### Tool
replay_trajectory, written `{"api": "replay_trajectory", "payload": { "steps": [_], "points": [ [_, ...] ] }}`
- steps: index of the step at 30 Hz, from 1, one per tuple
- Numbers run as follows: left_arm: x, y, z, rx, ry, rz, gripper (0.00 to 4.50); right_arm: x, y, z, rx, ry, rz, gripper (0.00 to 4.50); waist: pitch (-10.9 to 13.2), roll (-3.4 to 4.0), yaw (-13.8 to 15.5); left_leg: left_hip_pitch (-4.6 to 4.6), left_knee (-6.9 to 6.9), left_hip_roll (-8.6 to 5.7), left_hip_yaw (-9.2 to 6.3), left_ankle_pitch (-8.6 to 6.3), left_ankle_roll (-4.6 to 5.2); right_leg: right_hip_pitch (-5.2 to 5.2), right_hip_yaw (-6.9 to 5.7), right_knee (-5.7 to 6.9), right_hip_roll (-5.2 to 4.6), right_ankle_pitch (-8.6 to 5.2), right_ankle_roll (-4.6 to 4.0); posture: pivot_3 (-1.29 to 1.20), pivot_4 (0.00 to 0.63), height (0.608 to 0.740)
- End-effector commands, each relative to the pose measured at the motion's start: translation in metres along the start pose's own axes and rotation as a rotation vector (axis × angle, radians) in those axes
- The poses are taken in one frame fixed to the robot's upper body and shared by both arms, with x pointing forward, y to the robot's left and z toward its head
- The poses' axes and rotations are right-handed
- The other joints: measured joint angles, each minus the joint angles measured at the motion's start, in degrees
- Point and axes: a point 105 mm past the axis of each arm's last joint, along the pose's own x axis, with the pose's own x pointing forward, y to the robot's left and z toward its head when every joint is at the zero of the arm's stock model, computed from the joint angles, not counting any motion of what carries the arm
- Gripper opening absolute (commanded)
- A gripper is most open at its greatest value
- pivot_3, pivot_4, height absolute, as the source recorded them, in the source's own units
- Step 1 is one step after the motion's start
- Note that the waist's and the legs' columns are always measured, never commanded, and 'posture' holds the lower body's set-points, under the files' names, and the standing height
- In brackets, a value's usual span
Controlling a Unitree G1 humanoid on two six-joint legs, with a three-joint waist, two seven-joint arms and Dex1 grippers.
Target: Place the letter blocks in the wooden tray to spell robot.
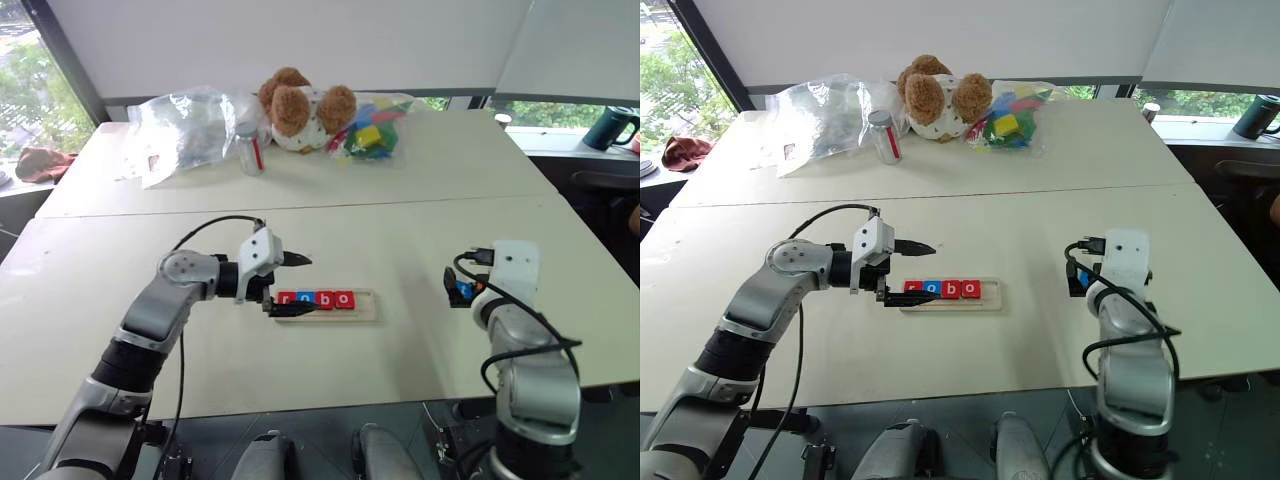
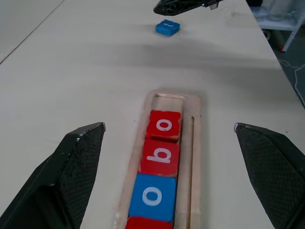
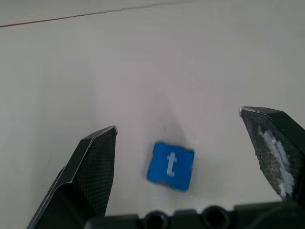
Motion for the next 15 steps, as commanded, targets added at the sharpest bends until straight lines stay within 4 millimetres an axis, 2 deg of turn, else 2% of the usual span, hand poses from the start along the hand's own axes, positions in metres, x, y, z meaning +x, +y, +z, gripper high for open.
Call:
{"api": "replay_trajectory", "payload": {
  "steps": [1, 6, 11, 14, 15],
  "points": [
    [-0.001, 0.004, 0.008, 0.041, -0.019, 0.018, 4.5, -0.007, 0.005, -0.015, 0.098, 0.085, -0.014, 4.41, 0.0, 0.0, 0.1, 0.0, 0.0, 0.0, 0.0, 0.0, 0.0, 0.0, -0.01, 0.01, 0.0, 0.0, 0.0, 0.0, 0.15, 0.74],
    [-0.001, 0.0, 0.013, 0.066, -0.019, 0.016, 4.5, 0.008, 0.0, -0.021, 0.169, 0.142, -0.034, 4.41, 0.0, 0.01, 0.2, 0.02, 0.07, -0.1, 0.03, 0.0, 0.02, 0.08, -0.08, 0.0, -0.01, 0.0, 0.0, 0.0, 0.15, 0.74],
    [-0.002, -0.004, 0.012, 0.099, 0.013, 0.014, 4.5, 0.022, 0.002, -0.025, 0.168, 0.156, -0.034, 4.41, 0.0, 0.01, 0.0, 0.04, -0.02, -0.06, 0.0, 0.0, 0.02, 0.06, -0.09, 0.0, 0.01, 0.0, 0.0, 0.0, 0.15, 0.74],
    [-0.004, -0.003, 0.012, 0.1, 0.013, 0.029, 4.5, 0.026, 0.005, -0.026, 0.177, 0.161, -0.03, 3.59, 0.0, 0.01, 0.0, 0.05, -0.01, -0.05, 0.01, 0.01, 0.02, 0.07, -0.08, -0.01, 0.02, 0.0, 0.0, 0.0, 0.15, 0.74],
    [-0.005, -0.003, 0.012, 0.099, 0.013, 0.032, 4.5, 0.027, 0.006, -0.026, 0.176, 0.159, -0.026, 3.16, 0.0, 0.01, 0.0, 0.05, 0.01, -0.06, 0.01, 0.01, 0.02, 0.08, -0.09, 0.0, 0.02, 0.0, 0.0, 0.0, 0.15, 0.74]
  ]
}}
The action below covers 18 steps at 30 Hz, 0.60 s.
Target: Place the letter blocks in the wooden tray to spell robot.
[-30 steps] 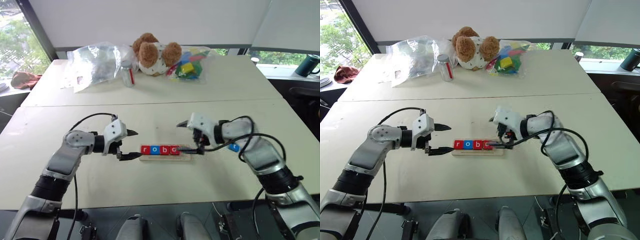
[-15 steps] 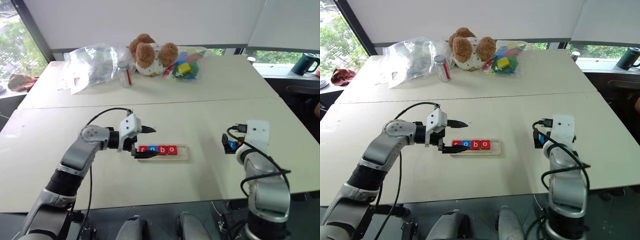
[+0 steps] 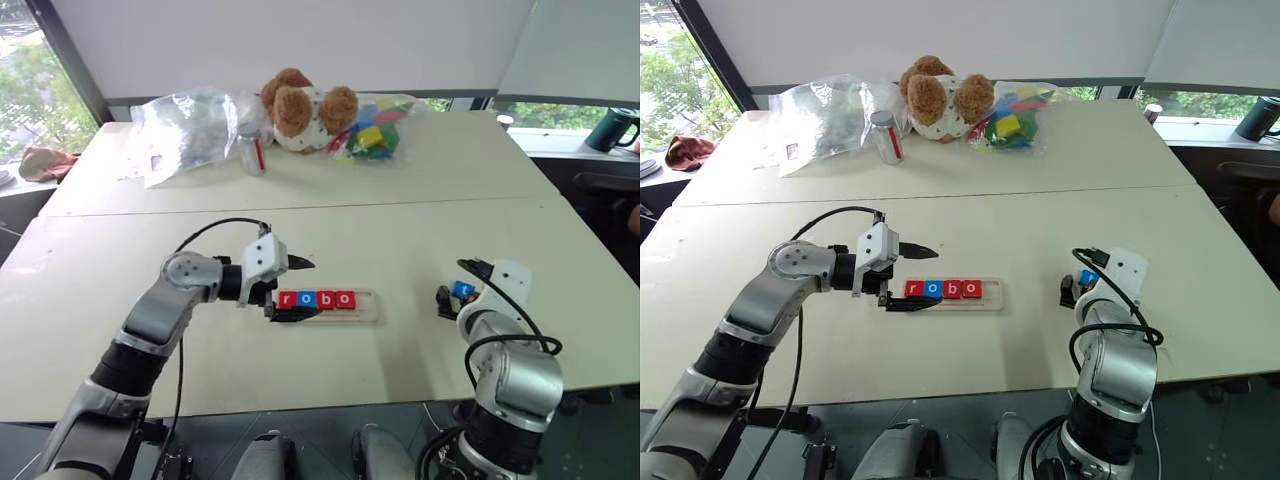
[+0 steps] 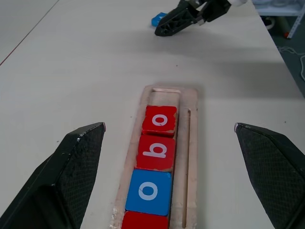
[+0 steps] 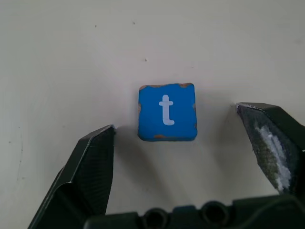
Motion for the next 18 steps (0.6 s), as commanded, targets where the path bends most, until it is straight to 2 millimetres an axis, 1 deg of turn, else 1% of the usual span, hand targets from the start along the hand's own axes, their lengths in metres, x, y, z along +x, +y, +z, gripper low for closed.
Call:
{"api": "replay_trajectory", "payload": {
  "steps": [1, 3, 4, 5, 7, 9, 10, 12, 15, 18],
  "points": [
    [-0.004, 0.001, 0.007, 0.036, -0.008, 0.021, 4.5, 0.002, 0.002, -0.001, 0.008, -0.002, 0.0, 2.61, 0.0, 0.0, 0.1, 0.0, 0.0, 0.0, 0.0, 0.0, 0.0, 0.0, 0.0, 0.0, 0.0, 0.0, 0.0, 0.0, 0.15, 0.74],
    [-0.005, 0.002, 0.006, 0.035, -0.007, 0.026, 4.5, 0.002, 0.004, -0.003, 0.002, 0.006, 0.004, 1.57, 0.0, 0.0, 0.1, 0.0, 0.0, 0.0, 0.0, 0.0, 0.0, 0.01, 0.0, 0.0, 0.0, 0.0, 0.0, 0.0, 0.15, 0.74],
    [-0.005, 0.002, 0.006, 0.035, -0.007, 0.028, 4.5, 0.003, 0.004, -0.003, -0.004, 0.008, 0.003, 1.12, 0.0, 0.0, 0.1, 0.0, 0.0, 0.0, -0.01, 0.0, 0.0, 0.01, 0.01, -0.01, 0.0, 0.0, 0.0, 0.0, 0.15, 0.74],
    [-0.005, 0.003, 0.005, 0.034, -0.006, 0.03, 4.5, 0.003, 0.004, -0.002, -0.011, 0.005, 0.004, 1.13, 0.0, 0.0, 0.1, 0.0, 0.0, 0.0, -0.01, 0.0, 0.01, 0.02, 0.01, -0.01, 0.0, 0.0, 0.0, 0.0, 0.15, 0.74],
    [-0.006, 0.004, 0.004, 0.033, -0.005, 0.033, 4.5, 0.003, 0.014, 0.009, -0.062, -0.046, 0.065, 1.13, 0.0, 0.0, 0.0, 0.0, 0.0, 0.0, 0.0, 0.0, 0.01, 0.02, 0.01, -0.02, 0.0, 0.0, 0.0, 0.0, 0.15, 0.74],
    [-0.007, 0.004, 0.003, 0.033, -0.002, 0.035, 4.5, 0.0, 0.03, 0.021, -0.105, -0.088, 0.169, 1.13, 0.0, 0.0, 0.0, 0.0, 0.01, -0.01, 0.01, 0.0, 0.01, 0.02, 0.0, -0.02, 0.0, 0.0, 0.0, 0.0, 0.15, 0.74],
    [-0.007, 0.005, 0.003, 0.032, -0.001, 0.036, 4.5, -0.001, 0.036, 0.024, -0.115, -0.09, 0.204, 1.13, 0.0, 0.0, 0.0, 0.0, 0.01, -0.01, 0.01, 0.0, 0.01, 0.02, 0.0, -0.02, 0.0, 0.0, 0.0, 0.0, 0.15, 0.74],
    [-0.007, 0.005, 0.001, 0.03, 0.002, 0.037, 4.5, -0.002, 0.044, 0.024, -0.131, -0.086, 0.255, 1.13, 0.0, 0.0, -0.2, 0.0, 0.0, 0.02, 0.01, 0.0, 0.01, 0.01, -0.01, -0.02, 0.0, 0.0, 0.0, 0.0, 0.15, 0.74],
    [-0.005, 0.005, 0.0, 0.023, 0.0, 0.044, 4.5, -0.001, 0.055, 0.017, -0.114, -0.042, 0.304, 1.13, 0.0, 0.0, -0.1, 0.0, -0.07, 0.07, -0.04, 0.0, 0.01, -0.01, -0.01, -0.03, 0.03, 0.0, -0.01, 0.0, 0.15, 0.74],
    [-0.005, 0.003, -0.001, 0.014, -0.005, 0.049, 4.5, 0.0, 0.067, 0.01, -0.137, -0.018, 0.354, 1.13, 0.0, 0.0, 0.0, -0.01, -0.08, 0.05, -0.03, 0.0, 0.01, -0.02, 0.0, -0.05, -0.01, 0.0, -0.01, 0.0, 0.15, 0.74]
  ]
}}
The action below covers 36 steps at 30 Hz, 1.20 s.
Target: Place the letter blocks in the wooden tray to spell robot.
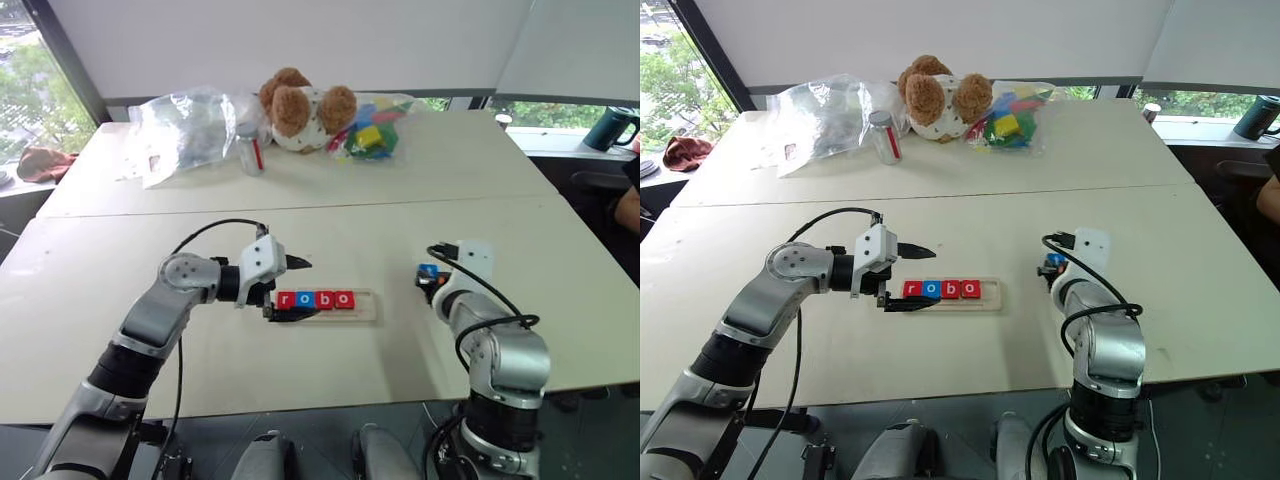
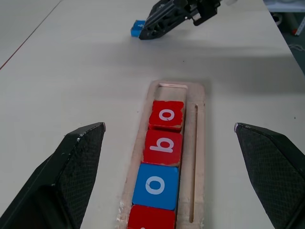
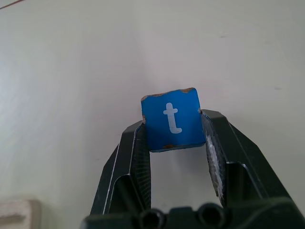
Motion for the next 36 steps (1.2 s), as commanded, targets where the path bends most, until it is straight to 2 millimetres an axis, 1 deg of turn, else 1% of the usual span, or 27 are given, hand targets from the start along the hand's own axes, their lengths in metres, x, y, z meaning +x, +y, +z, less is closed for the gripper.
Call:
{"api": "replay_trajectory", "payload": {
  "steps": [1, 3, 5, 6, 8, 9, 10, 13, 14, 15, 17, 21, 23, 25, 26, 28, 30, 32, 36],
  "points": [
    [-0.003, 0.001, 0.005, 0.016, -0.018, 0.017, 4.5, 0.001, 0.013, 0.002, -0.015, -0.008, 0.056, 1.13, 0.0, 0.0, 0.0, -0.02, 0.01, -0.02, 0.01, 0.0, 0.0, 0.0, 0.0, -0.01, -0.01, 0.0, 0.0, 0.0, 0.15, 0.74],
    [-0.003, 0.0, 0.004, 0.014, -0.016, 0.02, 4.5, 0.002, 0.017, -0.003, -0.014, 0.011, 0.065, 1.13, 0.0, 0.0, 0.0, -0.02, 0.04, -0.02, 0.01, 0.0, 0.0, 0.03, 0.0, -0.05, -0.02, 0.0, 0.0, 0.0, 0.15, 0.74],
    [-0.004, 0.001, 0.003, 0.014, -0.013, 0.027, 4.5, 0.002, 0.019, -0.007, -0.026, 0.021, 0.068, 2.19, 0.0, 0.0, 0.0, -0.01, 0.05, -0.01, 0.01, 0.0, 0.0, 0.03, 0.0, -0.05, -0.03, 0.0, 0.0, 0.0, 0.15, 0.74],
    [-0.005, 0.001, 0.003, 0.015, -0.011, 0.031, 4.5, 0.001, 0.021, -0.01, -0.029, 0.027, 0.074, 2.55, 0.0, 0.0, 0.0, 0.0, 0.05, -0.01, 0.01, 0.0, 0.0, 0.03, 0.0, -0.04, -0.02, 0.0, 0.0, 0.0, 0.15, 0.74],
    [-0.006, 0.002, 0.002, 0.015, -0.007, 0.037, 4.5, -0.001, 0.021, -0.011, -0.054, 0.03, 0.078, 3.56, 0.0, 0.0, 0.0, 0.0, 0.04, 0.01, 0.0, 0.0, 0.0, 0.03, 0.0, -0.04, -0.01, 0.0, 0.0, 0.0, 0.15, 0.74],
    [-0.007, 0.003, 0.002, 0.015, -0.004, 0.039, 4.5, -0.003, 0.019, -0.009, -0.062, 0.022, 0.07, 4.14, 0.0, -0.01, 0.0, 0.0, 0.04, 0.01, 0.0, 0.0, 0.0, 0.03, 0.0, -0.04, -0.02, 0.0, 0.0, 0.0, 0.15, 0.74],
    [-0.009, 0.004, 0.001, 0.017, 0.002, 0.042, 4.5, -0.006, 0.018, -0.003, -0.08, -0.002, 0.077, 4.43, 0.0, -0.01, 0.0, 0.0, 0.04, 0.01, 0.0, 0.0, 0.0, 0.03, 0.0, -0.04, -0.02, 0.0, 0.0, 0.0, 0.15, 0.74],
    [-0.015, 0.008, 0.0, 0.02, 0.017, 0.052, 4.5, -0.018, 0.014, 0.028, -0.135, -0.121, 0.129, 4.43, 0.0, 0.01, 0.2, -0.01, 0.05, -0.02, 0.0, 0.0, 0.0, 0.04, -0.01, -0.06, -0.03, 0.0, 0.0, 0.0, 0.15, 0.74],
    [-0.017, 0.009, -0.001, 0.02, 0.019, 0.053, 4.5, -0.02, 0.015, 0.035, -0.143, -0.144, 0.155, 4.43, 0.0, 0.0, 0.2, -0.03, 0.05, -0.04, 0.0, 0.0, 0.01, 0.04, -0.01, -0.08, -0.03, 0.0, 0.0, 0.0, 0.15, 0.74],
    [-0.02, 0.011, -0.001, 0.021, 0.023, 0.057, 4.5, -0.023, 0.011, 0.043, -0.193, -0.161, 0.183, 4.43, 0.0, 0.01, 0.2, -0.03, 0.05, -0.04, 0.01, -0.01, 0.02, 0.04, -0.01, -0.08, -0.03, 0.0, 0.0, 0.0, 0.15, 0.74],
    [-0.026, 0.016, -0.003, 0.027, 0.043, 0.062, 4.5, -0.027, 0.011, 0.048, -0.293, -0.144, 0.283, 4.43, 0.0, 0.01, 0.1, -0.02, 0.05, -0.03, 0.02, -0.02, 0.03, 0.04, -0.06, -0.11, -0.01, 0.0, 0.0, 0.0, 0.15, 0.74],
    [-0.033, 0.022, -0.004, 0.038, 0.064, 0.073, 4.5, -0.027, 0.005, 0.05, -0.426, -0.078, 0.442, 4.43, 0.0, 0.0, 0.1, -0.02, 0.0, 0.03, -0.01, -0.05, 0.09, 0.06, -0.12, -0.18, 0.01, 0.0, 0.0, 0.0, 0.15, 0.74],
    [-0.036, 0.024, -0.004, 0.041, 0.068, 0.074, 4.5, -0.028, 0.004, 0.052, -0.528, -0.105, 0.584, 4.43, 0.1, -0.03, 0.2, -0.02, 0.01, 0.03, 0.0, -0.06, 0.11, 0.08, -0.13, -0.23, 0.02, 0.0, 0.0, 0.0, 0.15, 0.74],
    [-0.038, 0.023, -0.003, 0.04, 0.068, 0.066, 4.5, -0.033, 0.002, 0.046, -0.652, -0.124, 0.741, 4.43, 0.1, -0.03, 0.2, -0.02, 0.03, 0.01, 0.02, -0.08, 0.15, 0.14, -0.15, -0.3, 0.04, 0.0, 0.01, 0.0, 0.15, 0.74],
    [-0.04, 0.022, -0.003, 0.039, 0.07, 0.059, 4.5, -0.034, -0.002, 0.038, -0.708, -0.105, 0.802, 4.43, 0.1, -0.06, 0.2, -0.03, 0.03, -0.01, 0.04, -0.1, 0.17, 0.15, -0.14, -0.32, 0.03, 0.0, 0.02, 0.0, 0.15, 0.74],
    [-0.044, 0.02, -0.003, 0.042, 0.082, 0.042, 4.5, -0.027, -0.013, 0.025, -0.807, -0.052, 0.858, 4.43, 0.1, -0.09, 0.2, -0.03, 0.04, -0.01, 0.05, -0.13, 0.22, 0.18, -0.14, -0.37, 0.03, 0.0, 0.02, 0.0, 0.15, 0.74],
    [-0.048, 0.017, -0.003, 0.044, 0.096, 0.025, 4.5, -0.021, -0.02, 0.019, -0.904, -0.036, 0.907, 4.43, 0.1, -0.09, 0.2, -0.03, 0.06, 0.0, 0.08, -0.13, 0.24, 0.19, -0.13, -0.38, 0.02, 0.0, 0.03, 0.0, 0.15, 0.74],
    [-0.054, 0.015, -0.002, 0.044, 0.106, 0.014, 4.5, -0.01, -0.022, 0.02, -0.954, -0.058, 0.933, 4.43, 0.1, -0.09, -0.1, -0.02, 0.09, 0.01, 0.1, -0.13, 0.23, 0.18, -0.09, -0.35, -0.03, 0.0, 0.03, 0.0, 0.15, 0.74],
    [-0.063, 0.012, -0.001, 0.036, 0.12, 0.019, 4.5, 0.007, -0.028, 0.023, -0.969, -0.077, 0.946, 4.43, 0.1, -0.06, -0.1, 0.02, 0.1, 0.08, 0.13, -0.12, 0.21, 0.16, -0.04, -0.31, -0.01, 0.0, 0.02, 0.0, 0.15, 0.74]
  ]
}}
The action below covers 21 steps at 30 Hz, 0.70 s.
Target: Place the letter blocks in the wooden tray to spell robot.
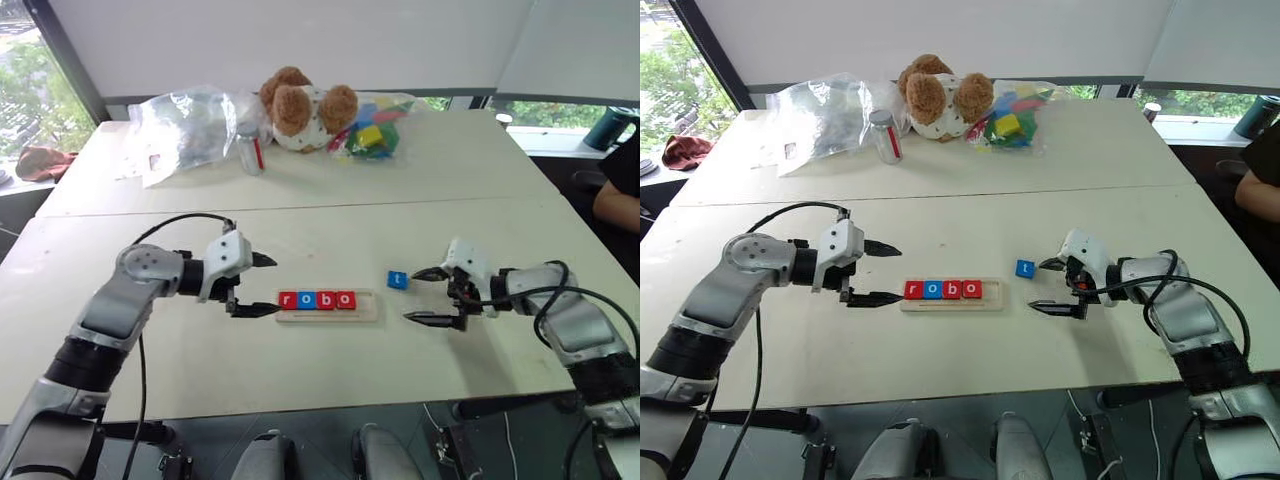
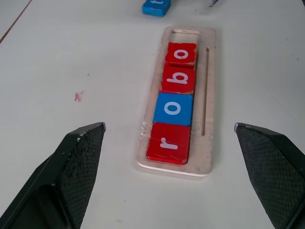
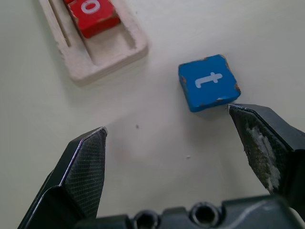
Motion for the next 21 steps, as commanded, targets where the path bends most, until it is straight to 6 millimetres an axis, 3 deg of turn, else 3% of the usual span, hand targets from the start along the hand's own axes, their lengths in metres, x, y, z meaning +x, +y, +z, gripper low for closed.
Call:
{"api": "replay_trajectory", "payload": {
  "steps": [1, 9, 12, 17, 18, 21],
  "points": [
    [-0.012, 0.001, 0.009, 0.026, -0.009, 0.029, 4.5, 0.001, -0.016, 0.004, -0.069, -0.033, -0.016, 4.43, 0.0, 0.0, 0.1, 0.0, -0.01, 0.01, -0.02, 0.0, -0.01, 0.0, 0.01, 0.0, -0.01, 0.0, 0.0, 0.0, 0.15, 0.74],
    [-0.01, -0.005, 0.006, 0.007, -0.007, 0.063, 4.5, 0.011, -0.023, -0.002, -0.023, -0.059, 0.007, 4.43, 0.0, 0.0, 0.4, -0.05, 0.0, -0.02, -0.04, 0.01, -0.04, 0.01, 0.03, -0.06, -0.12, 0.0, -0.01, 0.0, 0.15, 0.74],
    [-0.009, -0.004, 0.005, 0.008, -0.003, 0.073, 4.5, 0.013, -0.026, -0.005, 0.028, -0.078, -0.007, 3.65, 0.0, 0.01, 0.3, -0.02, 0.01, -0.01, -0.04, 0.02, -0.06, 0.02, 0.04, -0.02, -0.12, 0.01, -0.02, 0.0, 0.15, 0.74],
    [-0.007, -0.004, 0.003, 0.006, -0.001, 0.073, 4.5, 0.015, -0.024, 0.0, 0.072, -0.123, 0.004, 1.3, 0.0, 0.02, 0.2, 0.0, 0.01, -0.01, -0.05, 0.03, -0.09, 0.02, 0.06, 0.01, -0.12, 0.01, -0.03, 0.0, 0.15, 0.74],
    [-0.006, -0.004, 0.002, 0.006, 0.0, 0.073, 4.5, 0.014, -0.024, 0.001, 0.07, -0.125, 0.008, 1.11, 0.0, 0.02, 0.2, 0.0, 0.0, -0.01, -0.05, 0.03, -0.09, 0.01, 0.05, 0.01, -0.12, 0.01, -0.02, 0.0, 0.15, 0.74],
    [-0.006, -0.002, 0.0, 0.009, 0.009, 0.071, 4.5, 0.01, -0.025, 0.014, 0.05, -0.149, 0.013, 1.11, 0.0, 0.03, 0.3, -0.01, -0.01, -0.01, -0.06, 0.03, -0.1, 0.0, 0.05, 0.0, -0.13, 0.01, -0.02, 0.0, 0.15, 0.74]
  ]
}}
